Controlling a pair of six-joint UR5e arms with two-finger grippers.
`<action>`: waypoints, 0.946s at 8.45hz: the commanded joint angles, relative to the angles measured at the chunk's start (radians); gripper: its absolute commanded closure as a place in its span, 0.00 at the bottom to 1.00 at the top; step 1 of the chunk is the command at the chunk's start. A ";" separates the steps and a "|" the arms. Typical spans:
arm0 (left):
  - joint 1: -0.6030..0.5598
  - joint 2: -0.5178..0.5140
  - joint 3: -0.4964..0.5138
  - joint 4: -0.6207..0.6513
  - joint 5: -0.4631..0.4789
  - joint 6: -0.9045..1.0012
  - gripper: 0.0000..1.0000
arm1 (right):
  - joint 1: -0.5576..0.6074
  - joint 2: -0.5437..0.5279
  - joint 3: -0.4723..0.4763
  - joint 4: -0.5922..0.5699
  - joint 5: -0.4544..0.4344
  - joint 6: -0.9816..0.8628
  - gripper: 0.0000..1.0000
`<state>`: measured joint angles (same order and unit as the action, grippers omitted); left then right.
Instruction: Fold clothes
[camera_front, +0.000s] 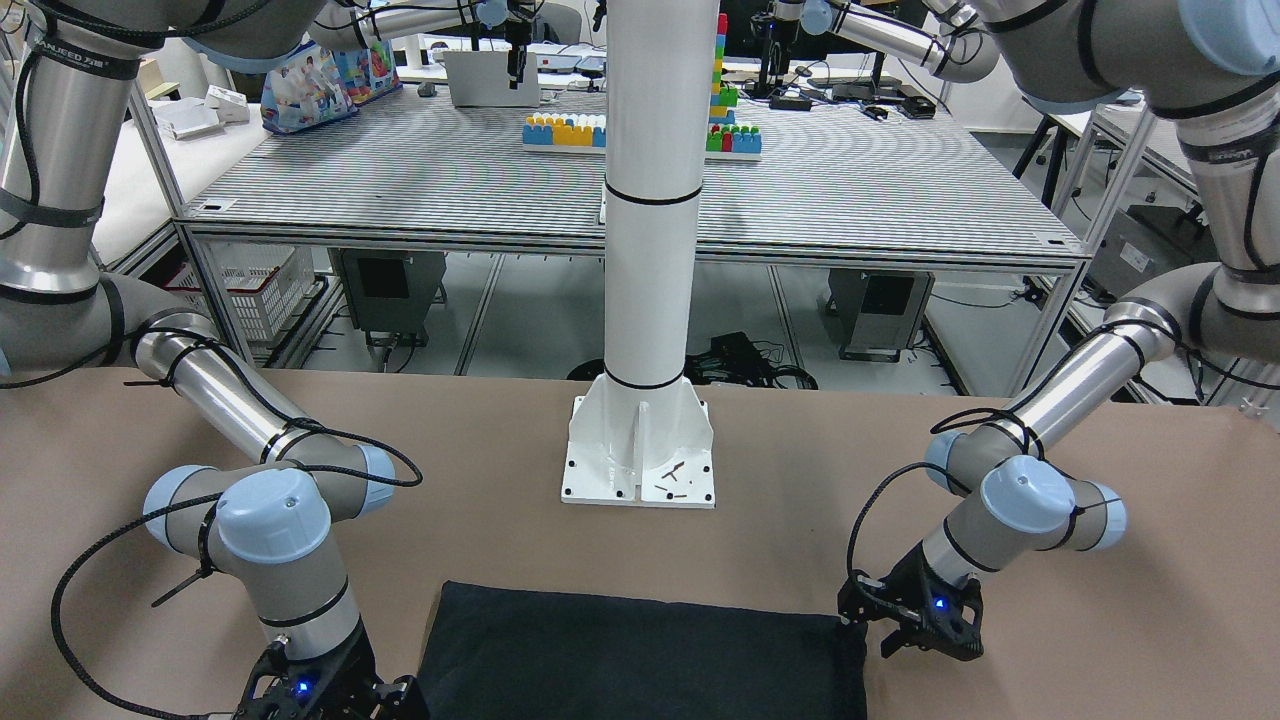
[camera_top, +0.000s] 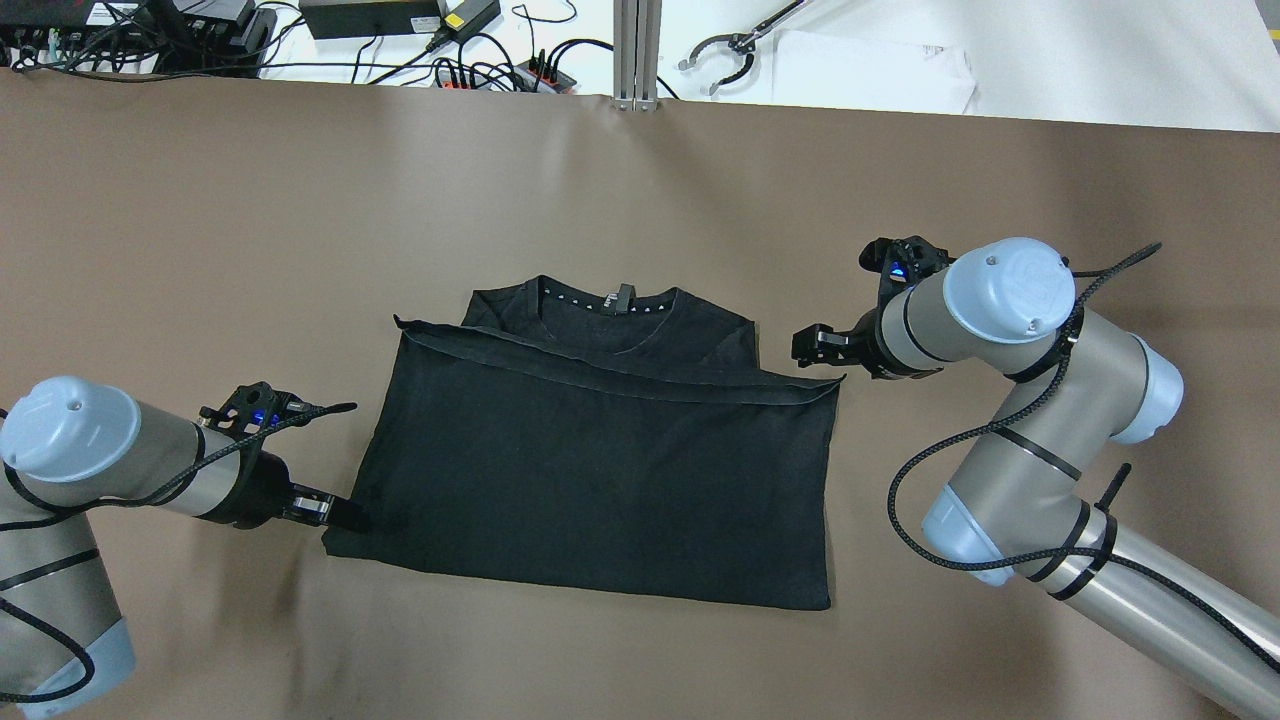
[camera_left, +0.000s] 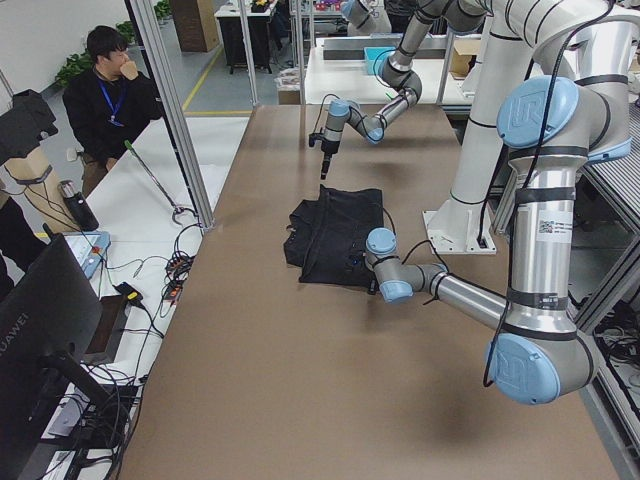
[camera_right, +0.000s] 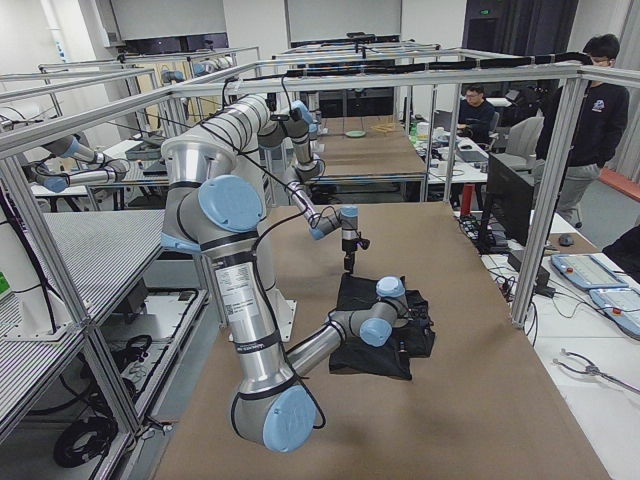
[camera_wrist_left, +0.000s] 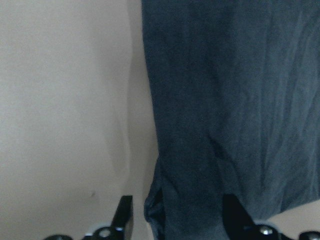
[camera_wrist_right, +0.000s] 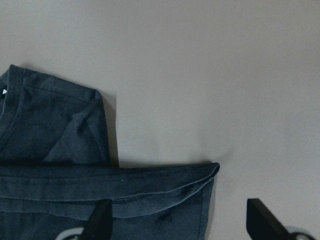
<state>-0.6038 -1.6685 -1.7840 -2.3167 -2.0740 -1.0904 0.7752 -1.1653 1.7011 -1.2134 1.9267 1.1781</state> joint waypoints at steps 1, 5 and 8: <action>0.015 -0.002 0.006 -0.001 0.003 0.000 0.37 | -0.002 -0.001 0.000 0.000 0.000 0.000 0.06; 0.044 -0.002 0.006 -0.003 0.031 0.000 1.00 | -0.002 -0.004 0.000 0.002 0.000 0.000 0.06; 0.042 -0.004 -0.008 -0.003 0.046 -0.006 1.00 | -0.002 -0.004 0.000 0.002 0.000 0.000 0.06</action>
<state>-0.5600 -1.6712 -1.7836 -2.3192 -2.0324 -1.0940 0.7731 -1.1696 1.7012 -1.2119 1.9267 1.1781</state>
